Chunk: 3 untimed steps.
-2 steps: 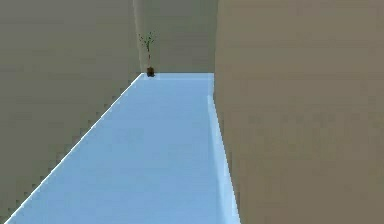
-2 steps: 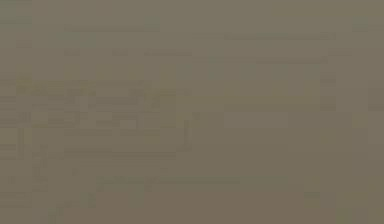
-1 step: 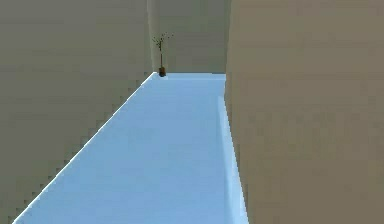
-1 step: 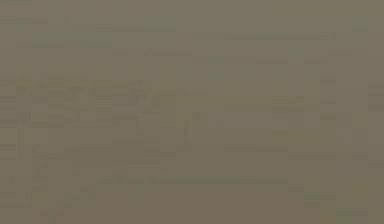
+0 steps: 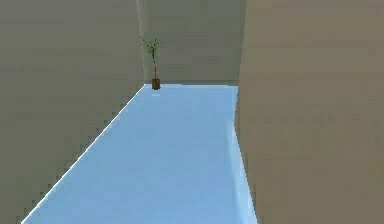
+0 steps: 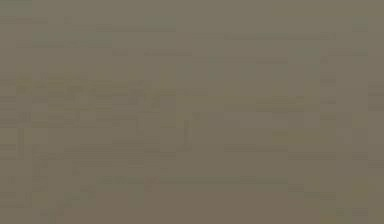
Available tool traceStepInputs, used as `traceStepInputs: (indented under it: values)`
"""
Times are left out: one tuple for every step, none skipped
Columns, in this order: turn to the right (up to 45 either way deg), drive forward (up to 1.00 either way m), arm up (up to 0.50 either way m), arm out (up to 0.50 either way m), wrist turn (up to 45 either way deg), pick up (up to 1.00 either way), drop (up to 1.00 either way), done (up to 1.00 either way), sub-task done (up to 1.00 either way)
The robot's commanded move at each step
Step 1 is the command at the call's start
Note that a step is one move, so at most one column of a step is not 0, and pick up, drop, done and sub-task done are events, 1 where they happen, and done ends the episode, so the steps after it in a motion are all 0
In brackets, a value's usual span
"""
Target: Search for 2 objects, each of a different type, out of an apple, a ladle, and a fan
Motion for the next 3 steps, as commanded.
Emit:
traceStepInputs:
  values:
    - [0.0,1.00,0.00,0.00,0.0,0.00,0.00,0.00,0.00]
    - [0.0,1.00,0.00,0.00,0.0,0.00,0.00,0.00,0.00]
    - [0.0,0.85,0.00,0.00,0.0,0.00,0.00,0.00,0.00]
